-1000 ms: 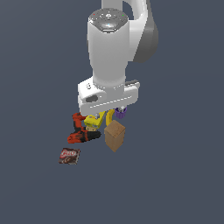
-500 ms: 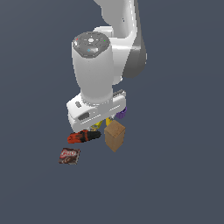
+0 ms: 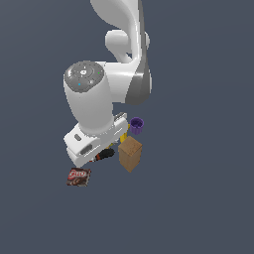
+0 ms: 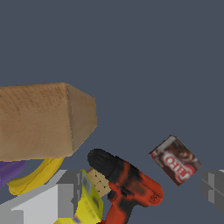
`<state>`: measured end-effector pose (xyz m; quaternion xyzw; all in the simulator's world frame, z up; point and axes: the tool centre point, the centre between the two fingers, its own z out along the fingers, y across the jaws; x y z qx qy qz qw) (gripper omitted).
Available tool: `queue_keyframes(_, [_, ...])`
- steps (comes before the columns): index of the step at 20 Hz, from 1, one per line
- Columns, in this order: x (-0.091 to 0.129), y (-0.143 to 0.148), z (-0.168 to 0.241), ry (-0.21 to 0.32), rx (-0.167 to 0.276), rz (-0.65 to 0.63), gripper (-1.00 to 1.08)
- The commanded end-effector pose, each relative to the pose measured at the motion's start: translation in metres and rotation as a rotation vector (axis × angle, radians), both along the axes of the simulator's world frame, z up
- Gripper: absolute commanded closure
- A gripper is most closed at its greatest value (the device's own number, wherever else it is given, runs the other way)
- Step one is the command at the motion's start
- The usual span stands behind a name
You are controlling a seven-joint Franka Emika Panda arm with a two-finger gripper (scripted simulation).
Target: Pick up a designated object from a clutter of objects.
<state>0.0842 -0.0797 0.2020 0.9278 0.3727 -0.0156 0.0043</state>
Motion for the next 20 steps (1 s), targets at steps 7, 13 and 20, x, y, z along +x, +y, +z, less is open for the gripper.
queue_keyframes(7, [0.015,-0.032,-0.031,-0.001,0.006,0.181,-0.92])
queue_keyframes(13, [0.023,-0.055,-0.054,-0.003,0.011,0.307,-0.92])
queue_keyframes(20, [0.03,-0.083,-0.081,-0.007,0.017,0.453,-0.92])
